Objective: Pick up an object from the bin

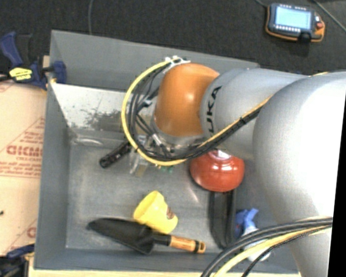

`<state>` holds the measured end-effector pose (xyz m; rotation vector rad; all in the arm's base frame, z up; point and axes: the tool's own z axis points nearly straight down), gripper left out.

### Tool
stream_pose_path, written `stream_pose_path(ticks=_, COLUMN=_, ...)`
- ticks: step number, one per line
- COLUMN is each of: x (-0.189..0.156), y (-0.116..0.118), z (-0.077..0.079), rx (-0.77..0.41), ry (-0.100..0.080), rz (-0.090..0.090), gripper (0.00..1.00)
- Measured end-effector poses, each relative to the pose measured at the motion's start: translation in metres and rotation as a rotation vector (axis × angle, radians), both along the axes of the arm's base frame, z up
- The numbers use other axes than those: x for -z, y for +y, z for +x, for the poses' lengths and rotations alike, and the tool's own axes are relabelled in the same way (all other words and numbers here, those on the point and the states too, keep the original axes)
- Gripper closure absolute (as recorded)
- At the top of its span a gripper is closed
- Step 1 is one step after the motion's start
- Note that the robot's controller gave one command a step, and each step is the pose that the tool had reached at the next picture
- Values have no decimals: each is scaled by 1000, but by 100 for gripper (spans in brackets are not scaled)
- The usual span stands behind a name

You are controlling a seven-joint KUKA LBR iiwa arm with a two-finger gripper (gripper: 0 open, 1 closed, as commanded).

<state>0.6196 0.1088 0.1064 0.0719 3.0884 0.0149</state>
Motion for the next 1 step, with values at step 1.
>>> stream_pose_path(ticks=1, x=21, y=-13, z=-22, rx=-92, ry=3, rz=-3, gripper=100)
